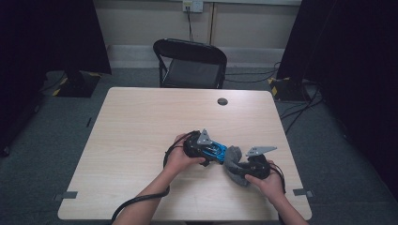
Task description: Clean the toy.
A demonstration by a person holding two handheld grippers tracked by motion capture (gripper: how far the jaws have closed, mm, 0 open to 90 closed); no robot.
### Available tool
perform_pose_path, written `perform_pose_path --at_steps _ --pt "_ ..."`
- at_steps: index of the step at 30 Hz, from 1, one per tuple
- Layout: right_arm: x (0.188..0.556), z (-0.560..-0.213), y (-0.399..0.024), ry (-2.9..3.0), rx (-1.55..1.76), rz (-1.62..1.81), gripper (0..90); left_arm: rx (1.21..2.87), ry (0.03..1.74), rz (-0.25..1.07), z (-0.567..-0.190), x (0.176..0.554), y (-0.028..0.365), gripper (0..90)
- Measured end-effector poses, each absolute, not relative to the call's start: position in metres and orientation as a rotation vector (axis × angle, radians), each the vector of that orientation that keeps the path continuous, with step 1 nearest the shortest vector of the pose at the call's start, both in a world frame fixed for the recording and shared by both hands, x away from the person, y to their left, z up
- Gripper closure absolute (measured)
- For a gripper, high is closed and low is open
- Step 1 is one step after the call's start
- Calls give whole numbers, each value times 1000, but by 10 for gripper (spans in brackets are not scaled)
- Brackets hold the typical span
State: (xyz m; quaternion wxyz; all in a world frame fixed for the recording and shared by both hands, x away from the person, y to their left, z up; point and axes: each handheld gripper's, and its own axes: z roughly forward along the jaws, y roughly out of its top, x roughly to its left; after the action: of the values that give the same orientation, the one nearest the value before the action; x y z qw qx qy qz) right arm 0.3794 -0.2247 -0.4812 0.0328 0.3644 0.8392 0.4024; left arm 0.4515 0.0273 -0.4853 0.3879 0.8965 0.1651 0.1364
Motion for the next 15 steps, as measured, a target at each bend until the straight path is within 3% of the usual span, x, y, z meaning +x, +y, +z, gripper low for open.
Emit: perform_pose_path --at_steps 15 --pt "370 -479 -217 2644 1069 1303 733 2282 421 347 -485 452 28 154"
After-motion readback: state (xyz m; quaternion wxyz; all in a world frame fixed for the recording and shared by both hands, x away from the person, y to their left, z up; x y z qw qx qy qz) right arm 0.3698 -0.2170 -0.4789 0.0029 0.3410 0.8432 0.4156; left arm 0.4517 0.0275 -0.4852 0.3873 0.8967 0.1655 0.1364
